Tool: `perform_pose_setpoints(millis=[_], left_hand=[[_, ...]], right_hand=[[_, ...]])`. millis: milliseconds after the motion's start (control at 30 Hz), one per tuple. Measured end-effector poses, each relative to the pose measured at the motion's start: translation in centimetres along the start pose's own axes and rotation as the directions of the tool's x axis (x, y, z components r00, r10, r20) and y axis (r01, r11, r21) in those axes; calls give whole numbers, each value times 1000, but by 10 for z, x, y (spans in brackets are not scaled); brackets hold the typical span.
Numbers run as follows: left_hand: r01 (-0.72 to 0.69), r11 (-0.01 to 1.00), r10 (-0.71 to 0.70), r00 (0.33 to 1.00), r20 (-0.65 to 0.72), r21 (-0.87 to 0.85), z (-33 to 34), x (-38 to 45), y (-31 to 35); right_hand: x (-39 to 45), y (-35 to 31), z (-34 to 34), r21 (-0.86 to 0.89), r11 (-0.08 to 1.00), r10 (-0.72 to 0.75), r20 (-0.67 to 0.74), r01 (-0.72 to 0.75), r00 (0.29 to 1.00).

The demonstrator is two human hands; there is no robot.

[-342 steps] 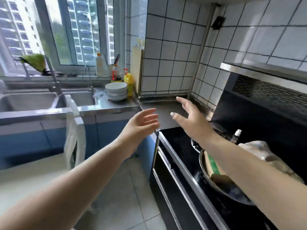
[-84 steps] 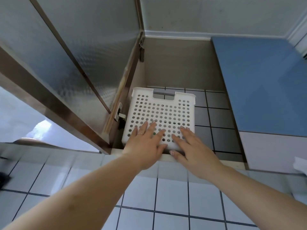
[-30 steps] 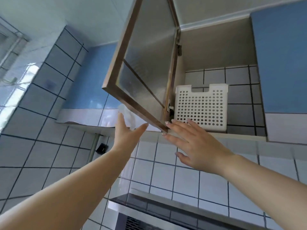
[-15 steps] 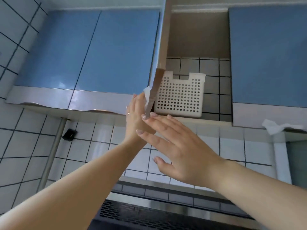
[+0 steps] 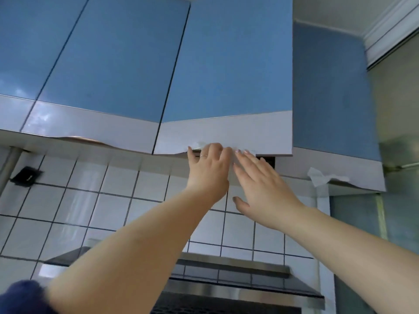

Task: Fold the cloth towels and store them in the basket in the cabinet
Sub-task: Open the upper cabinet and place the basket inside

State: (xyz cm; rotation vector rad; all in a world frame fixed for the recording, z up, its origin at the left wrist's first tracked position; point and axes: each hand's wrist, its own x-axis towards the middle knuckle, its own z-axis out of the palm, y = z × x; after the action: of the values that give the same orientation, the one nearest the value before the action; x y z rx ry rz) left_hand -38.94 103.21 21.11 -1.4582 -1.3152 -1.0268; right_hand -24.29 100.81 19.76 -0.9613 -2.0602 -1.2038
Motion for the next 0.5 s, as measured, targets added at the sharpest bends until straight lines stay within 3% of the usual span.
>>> perform_pose_setpoints(millis=[133, 500], left_hand=[[23, 992, -31, 997, 67, 128, 21, 8, 18], [-35, 962, 9, 995, 98, 270, 63, 16, 20]], right_hand=[[12, 19, 26, 27, 995, 90, 65, -92, 994], [34, 47, 85, 134, 983, 108, 135, -126, 985]])
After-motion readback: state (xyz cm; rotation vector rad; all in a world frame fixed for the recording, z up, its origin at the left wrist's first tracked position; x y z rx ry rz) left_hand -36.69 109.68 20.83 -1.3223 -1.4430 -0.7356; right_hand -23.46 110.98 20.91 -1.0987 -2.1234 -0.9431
